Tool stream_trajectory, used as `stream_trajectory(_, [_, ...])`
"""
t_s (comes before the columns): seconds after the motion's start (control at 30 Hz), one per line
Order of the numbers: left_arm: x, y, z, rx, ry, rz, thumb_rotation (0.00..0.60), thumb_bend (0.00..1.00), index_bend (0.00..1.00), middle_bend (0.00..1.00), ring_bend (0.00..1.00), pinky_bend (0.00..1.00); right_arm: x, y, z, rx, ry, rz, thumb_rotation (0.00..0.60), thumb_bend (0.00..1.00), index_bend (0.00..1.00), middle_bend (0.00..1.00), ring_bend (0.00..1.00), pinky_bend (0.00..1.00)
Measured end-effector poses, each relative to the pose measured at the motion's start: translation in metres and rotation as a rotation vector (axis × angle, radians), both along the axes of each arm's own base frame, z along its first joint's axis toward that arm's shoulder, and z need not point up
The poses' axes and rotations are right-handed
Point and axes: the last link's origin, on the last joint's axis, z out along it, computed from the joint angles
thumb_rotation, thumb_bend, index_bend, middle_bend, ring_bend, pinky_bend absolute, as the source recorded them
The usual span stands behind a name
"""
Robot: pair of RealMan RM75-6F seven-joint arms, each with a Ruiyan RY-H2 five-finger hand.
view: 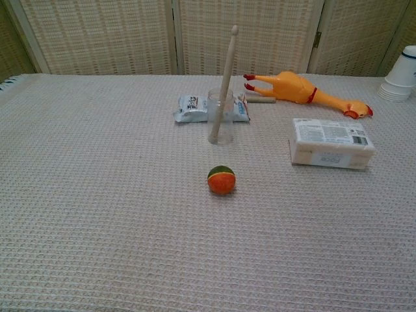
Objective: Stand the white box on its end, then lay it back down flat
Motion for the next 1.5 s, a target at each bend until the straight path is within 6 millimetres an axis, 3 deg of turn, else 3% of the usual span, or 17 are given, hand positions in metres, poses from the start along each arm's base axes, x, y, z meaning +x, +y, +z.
stream_trajectory(0.6, [0.003,-0.004,0.003,-0.004,-0.017,0.005,0.6,0.62,0.15,0.0,0.0,0.11,0.001,-0.004,0.001,-0.015,-0.002,0.011,0.6,0.06,0.17,0.07,0.06,0.0])
stream_trajectory(0.7, [0.005,-0.005,0.003,-0.006,-0.029,-0.004,0.6,0.62,0.15,0.0,0.0,0.11,0.005,-0.012,0.002,-0.016,-0.01,0.022,0.6,0.06,0.19,0.11,0.07,0.0])
stream_trajectory(0.87, [0.011,-0.007,0.002,-0.027,-0.049,-0.035,0.6,0.62,0.14,0.0,0.0,0.11,0.039,-0.051,-0.006,0.055,-0.073,0.111,0.6,0.06,0.17,0.13,0.07,0.0])
stream_trajectory(1.07, [0.011,-0.01,0.005,-0.029,-0.052,-0.028,0.6,0.62,0.15,0.0,0.0,0.11,0.089,-0.102,-0.033,0.164,-0.12,0.137,0.6,0.06,0.13,0.13,0.07,0.0])
stream_trajectory(1.3, [0.012,-0.01,0.01,-0.016,-0.058,-0.027,0.6,0.62,0.14,0.0,0.0,0.11,0.141,-0.149,-0.083,0.298,-0.083,0.125,0.6,0.06,0.11,0.13,0.07,0.0])
stream_trajectory(1.5, [0.011,-0.01,0.011,-0.017,-0.063,-0.018,0.6,0.62,0.14,0.0,0.0,0.11,0.18,-0.176,-0.132,0.394,-0.088,0.11,0.6,0.06,0.11,0.13,0.07,0.0])
